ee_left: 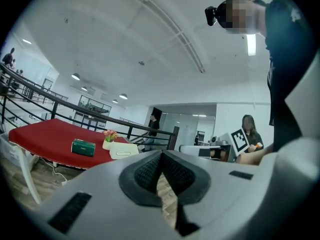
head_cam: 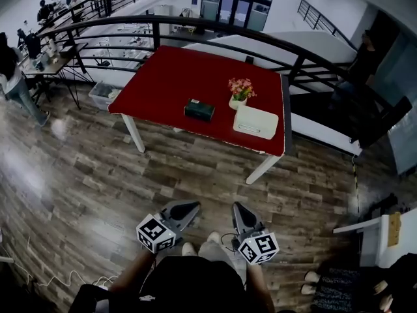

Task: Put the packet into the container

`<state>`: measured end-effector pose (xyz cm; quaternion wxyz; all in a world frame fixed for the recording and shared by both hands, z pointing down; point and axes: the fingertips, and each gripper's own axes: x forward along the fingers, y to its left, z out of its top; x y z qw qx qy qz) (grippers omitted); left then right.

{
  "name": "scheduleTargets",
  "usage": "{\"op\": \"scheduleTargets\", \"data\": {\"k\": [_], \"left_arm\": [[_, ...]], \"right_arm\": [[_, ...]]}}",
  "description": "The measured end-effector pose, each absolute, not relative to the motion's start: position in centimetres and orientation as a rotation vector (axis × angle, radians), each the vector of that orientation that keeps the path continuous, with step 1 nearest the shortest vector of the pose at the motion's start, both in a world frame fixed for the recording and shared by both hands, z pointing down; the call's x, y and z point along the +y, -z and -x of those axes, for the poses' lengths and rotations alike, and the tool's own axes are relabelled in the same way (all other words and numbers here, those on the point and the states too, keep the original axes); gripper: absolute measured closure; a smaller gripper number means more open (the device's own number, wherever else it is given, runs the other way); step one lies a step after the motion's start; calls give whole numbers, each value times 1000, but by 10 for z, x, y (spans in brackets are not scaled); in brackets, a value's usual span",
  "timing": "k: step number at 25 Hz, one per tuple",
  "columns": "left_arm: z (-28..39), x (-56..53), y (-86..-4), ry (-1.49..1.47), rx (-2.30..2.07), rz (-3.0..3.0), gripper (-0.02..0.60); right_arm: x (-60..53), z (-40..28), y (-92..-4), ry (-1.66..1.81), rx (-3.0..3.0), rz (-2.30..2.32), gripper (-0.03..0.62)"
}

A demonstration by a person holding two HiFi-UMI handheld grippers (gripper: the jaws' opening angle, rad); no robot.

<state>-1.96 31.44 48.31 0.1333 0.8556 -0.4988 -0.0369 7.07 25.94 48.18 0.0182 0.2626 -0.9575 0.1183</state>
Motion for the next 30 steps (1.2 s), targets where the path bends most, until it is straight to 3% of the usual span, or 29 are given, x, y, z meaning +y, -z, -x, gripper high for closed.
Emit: {"op": "scheduleTargets", "data": {"k": [30], "left_arm": [[66, -40, -481, 47, -1540, -2459, 577]], "right_arm": [[-102, -15, -482, -388, -3040, -737, 574]]}}
